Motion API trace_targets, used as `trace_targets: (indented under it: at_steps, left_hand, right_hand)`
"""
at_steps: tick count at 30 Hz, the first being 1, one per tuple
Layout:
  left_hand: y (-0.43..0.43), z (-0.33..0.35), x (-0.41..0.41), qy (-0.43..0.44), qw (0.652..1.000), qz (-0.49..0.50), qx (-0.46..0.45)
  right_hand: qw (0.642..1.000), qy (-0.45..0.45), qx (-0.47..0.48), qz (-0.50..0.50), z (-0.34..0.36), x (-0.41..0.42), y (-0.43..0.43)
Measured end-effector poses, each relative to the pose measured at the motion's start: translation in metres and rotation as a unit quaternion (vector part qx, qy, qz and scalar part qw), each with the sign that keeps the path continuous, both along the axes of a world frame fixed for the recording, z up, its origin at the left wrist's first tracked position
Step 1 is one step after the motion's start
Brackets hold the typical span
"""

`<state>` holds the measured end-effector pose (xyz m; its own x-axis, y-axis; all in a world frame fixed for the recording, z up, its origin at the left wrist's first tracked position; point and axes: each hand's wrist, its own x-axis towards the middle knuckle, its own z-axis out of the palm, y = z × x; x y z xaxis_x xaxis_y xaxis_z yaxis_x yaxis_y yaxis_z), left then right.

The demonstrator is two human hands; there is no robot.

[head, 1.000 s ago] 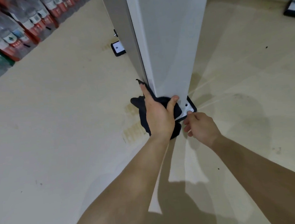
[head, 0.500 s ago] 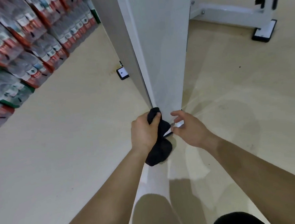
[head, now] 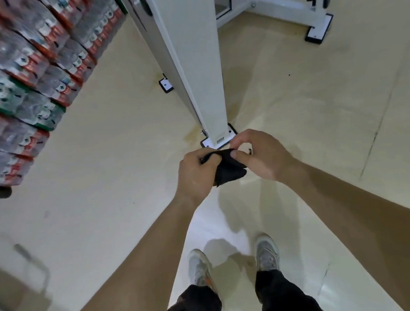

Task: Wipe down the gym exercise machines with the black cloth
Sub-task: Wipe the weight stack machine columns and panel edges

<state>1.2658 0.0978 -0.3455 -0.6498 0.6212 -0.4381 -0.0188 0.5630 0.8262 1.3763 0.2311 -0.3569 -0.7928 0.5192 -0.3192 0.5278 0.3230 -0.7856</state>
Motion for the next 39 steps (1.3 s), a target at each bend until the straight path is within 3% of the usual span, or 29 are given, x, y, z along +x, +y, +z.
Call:
trace_targets:
  at_steps: [4, 8, 18, 25, 33, 39]
  left_hand:
    - [-0.022, 0.093, 0.024, 0.014, 1.000, 0.012, -0.011]
    - [-0.044, 0.180, 0.044, 0.100, 0.994, 0.035, -0.022]
    - [-0.093, 0.345, 0.077, 0.169, 0.986, -0.002, 0.007]
    - [-0.058, 0.436, 0.083, 0.246, 0.969, -0.021, 0.008]
    - [0.021, 0.528, 0.088, 0.314, 0.949, 0.020, 0.015]
    - [0.063, 0.617, 0.074, 0.431, 0.895, 0.092, 0.064]
  right_hand:
    - [1.000, -0.022, 0.005, 0.008, 0.102, 0.020, -0.013]
    - [1.000, 0.006, 0.013, 0.019, 0.197, 0.033, -0.034]
    - [0.989, -0.007, 0.128, 0.076, 0.391, 0.078, -0.062]
    - [0.976, 0.030, 0.202, 0.076, 0.485, 0.102, -0.010]
    - [0.963, 0.102, 0.222, 0.113, 0.557, 0.101, 0.096]
    - [0.937, 0.192, 0.243, 0.164, 0.631, 0.061, 0.151]
